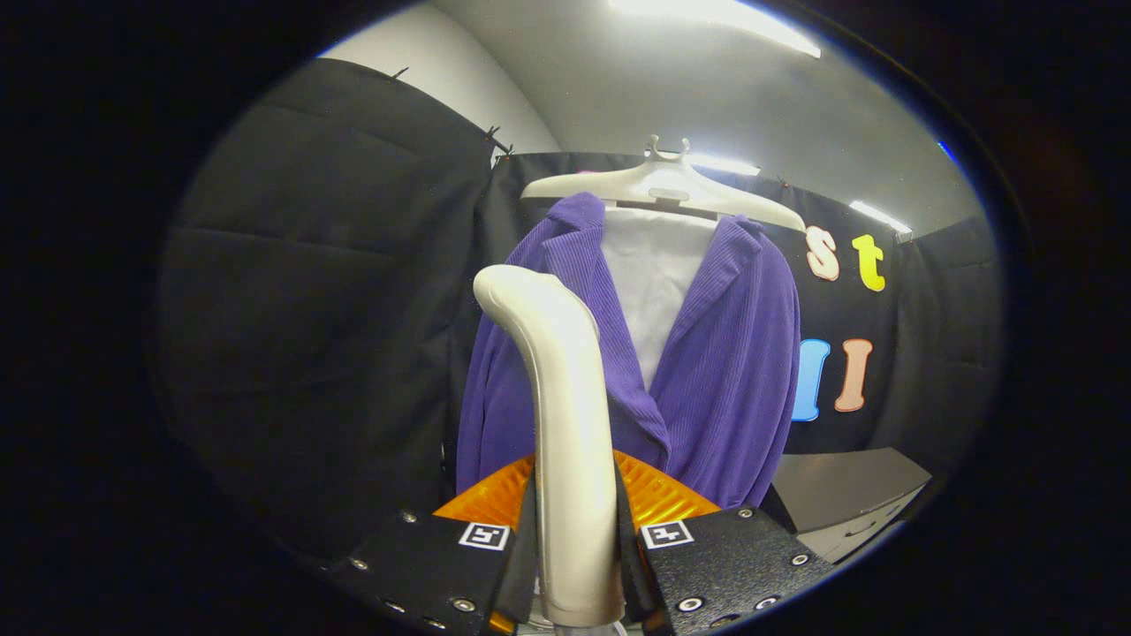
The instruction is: Iron the clothes twice with a garment steamer, once on the left side and once on the right side.
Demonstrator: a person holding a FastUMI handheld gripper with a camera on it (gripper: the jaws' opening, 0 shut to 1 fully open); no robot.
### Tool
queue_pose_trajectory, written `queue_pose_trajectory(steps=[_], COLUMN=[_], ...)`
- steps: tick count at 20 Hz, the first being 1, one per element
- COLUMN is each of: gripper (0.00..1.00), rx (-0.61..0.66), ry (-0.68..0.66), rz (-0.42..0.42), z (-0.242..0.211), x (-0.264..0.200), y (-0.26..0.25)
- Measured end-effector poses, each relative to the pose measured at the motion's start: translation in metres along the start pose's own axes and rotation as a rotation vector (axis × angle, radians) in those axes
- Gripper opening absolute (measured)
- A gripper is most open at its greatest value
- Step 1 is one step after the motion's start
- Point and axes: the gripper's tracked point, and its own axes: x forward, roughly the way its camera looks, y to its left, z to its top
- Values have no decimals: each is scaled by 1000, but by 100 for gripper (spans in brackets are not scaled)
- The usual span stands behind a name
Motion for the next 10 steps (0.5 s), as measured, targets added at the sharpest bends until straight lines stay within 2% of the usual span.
queue_pose_trajectory(steps=[3, 10], gripper=[40, 40], rx=[-6, -4], ry=[74, 279], rz=[-9, 31], z=[-37, -127], x=[5, 7], y=[2, 15])
